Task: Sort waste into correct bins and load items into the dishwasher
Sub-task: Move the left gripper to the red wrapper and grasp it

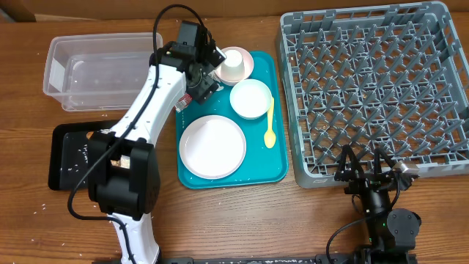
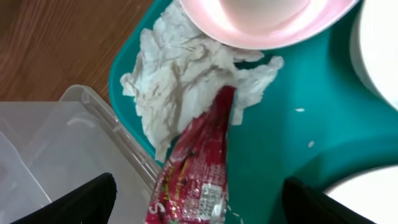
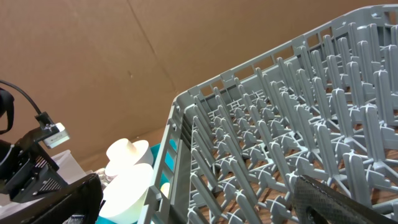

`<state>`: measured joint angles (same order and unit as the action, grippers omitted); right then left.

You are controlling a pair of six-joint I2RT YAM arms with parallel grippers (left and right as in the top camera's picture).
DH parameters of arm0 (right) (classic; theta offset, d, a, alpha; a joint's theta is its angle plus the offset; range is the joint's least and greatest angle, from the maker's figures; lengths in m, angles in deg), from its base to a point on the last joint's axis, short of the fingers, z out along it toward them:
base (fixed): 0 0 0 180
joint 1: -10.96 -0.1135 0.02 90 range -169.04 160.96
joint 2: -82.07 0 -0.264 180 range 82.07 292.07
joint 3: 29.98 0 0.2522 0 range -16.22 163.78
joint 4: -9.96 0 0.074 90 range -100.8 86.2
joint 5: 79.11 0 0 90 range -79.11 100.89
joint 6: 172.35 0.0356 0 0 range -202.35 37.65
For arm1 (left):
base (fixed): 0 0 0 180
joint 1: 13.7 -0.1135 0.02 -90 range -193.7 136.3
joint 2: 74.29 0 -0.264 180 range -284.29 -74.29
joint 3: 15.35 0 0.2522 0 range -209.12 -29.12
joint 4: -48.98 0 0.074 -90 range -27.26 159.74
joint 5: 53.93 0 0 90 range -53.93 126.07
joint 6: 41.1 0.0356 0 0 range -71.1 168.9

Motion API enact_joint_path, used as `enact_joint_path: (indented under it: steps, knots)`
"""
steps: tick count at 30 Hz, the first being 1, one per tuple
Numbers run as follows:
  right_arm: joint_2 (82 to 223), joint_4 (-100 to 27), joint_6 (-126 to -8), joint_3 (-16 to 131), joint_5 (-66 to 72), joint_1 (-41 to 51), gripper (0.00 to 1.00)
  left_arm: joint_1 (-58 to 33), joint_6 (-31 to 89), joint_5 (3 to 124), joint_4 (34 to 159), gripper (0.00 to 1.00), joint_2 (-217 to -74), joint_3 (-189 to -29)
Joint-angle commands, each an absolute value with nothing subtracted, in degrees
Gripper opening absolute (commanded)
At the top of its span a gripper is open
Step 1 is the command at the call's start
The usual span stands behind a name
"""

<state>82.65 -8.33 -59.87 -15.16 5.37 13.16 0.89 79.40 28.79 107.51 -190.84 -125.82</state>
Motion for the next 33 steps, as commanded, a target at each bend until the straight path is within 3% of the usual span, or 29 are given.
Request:
enact_joint_path:
  steps: [1, 4, 8, 15, 33]
  knots:
    - [82.2, -8.1, -59.8, -15.7, 5.7, 13.1, 1.0, 0.0, 80.7, 28.2, 105.7, 0.84, -191.3, -123.7]
    - [82.2, -8.1, -59.8, -15.7, 5.7, 13.1, 1.0, 0.0, 80.7, 28.2, 103.5, 0.8, -191.3, -123.6]
    - [82.2, -8.1, -59.8, -15.7, 5.7, 13.1, 1.0, 0.0, 80.6, 28.6, 103.0, 0.85, -191.4, -123.6]
    - [82.2, -8.1, -59.8, -15.7, 5.7, 13.1, 1.0, 0.1, 80.7, 31.2, 102.9, 0.84, -194.6, -123.6]
    - [82.2, -8.1, -59.8, -15.7, 5.7, 13.1, 1.0, 1.5, 82.3, 33.2, 100.1, 0.63, -197.1, -123.6]
